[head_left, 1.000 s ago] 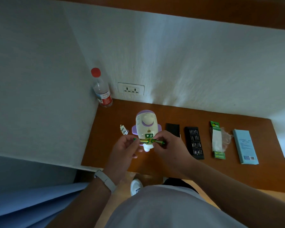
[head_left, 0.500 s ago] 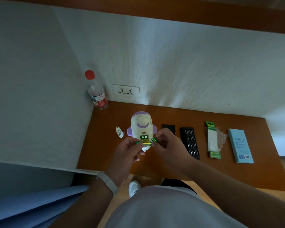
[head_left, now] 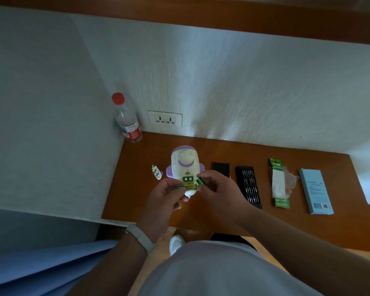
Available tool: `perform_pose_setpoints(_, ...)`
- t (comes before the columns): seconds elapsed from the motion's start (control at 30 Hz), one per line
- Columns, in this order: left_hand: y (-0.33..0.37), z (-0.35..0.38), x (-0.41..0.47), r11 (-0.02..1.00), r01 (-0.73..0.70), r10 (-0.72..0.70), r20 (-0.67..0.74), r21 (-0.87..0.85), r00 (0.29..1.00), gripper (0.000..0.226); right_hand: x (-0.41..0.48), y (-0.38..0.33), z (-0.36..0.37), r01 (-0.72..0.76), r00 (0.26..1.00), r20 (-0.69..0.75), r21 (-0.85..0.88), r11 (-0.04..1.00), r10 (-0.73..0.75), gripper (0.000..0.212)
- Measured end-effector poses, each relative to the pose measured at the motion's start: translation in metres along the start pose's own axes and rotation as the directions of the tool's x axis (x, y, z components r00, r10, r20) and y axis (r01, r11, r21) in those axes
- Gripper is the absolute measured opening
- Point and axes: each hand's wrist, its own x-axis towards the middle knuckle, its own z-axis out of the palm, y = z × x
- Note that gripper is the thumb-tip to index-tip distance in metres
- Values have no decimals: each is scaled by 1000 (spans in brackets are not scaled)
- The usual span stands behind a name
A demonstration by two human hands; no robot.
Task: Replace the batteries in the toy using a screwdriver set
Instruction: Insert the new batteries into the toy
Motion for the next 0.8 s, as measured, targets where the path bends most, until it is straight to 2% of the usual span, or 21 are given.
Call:
perform_pose_setpoints(0.2,-2,3,-1,987,-47,45,21,153,999,13,1,4,1,13,1000,3,16,1000,-13,24)
perform_pose_setpoints(0.43,-6,10,-2,901,-158,122,113,403,986,33,1,7,0,34,999,5,14,999,-34,18)
perform_pose_setpoints(0.63,-10,11,4,930,-139,155,-18,340,988,19,1,5,-4,40,998,-51,55,998,-37,10)
perform_pose_setpoints(0.8,-8,12,2,909,-179,228,-89,377,970,21,0,4,-5,33,999,-4,-36,999,-33,10)
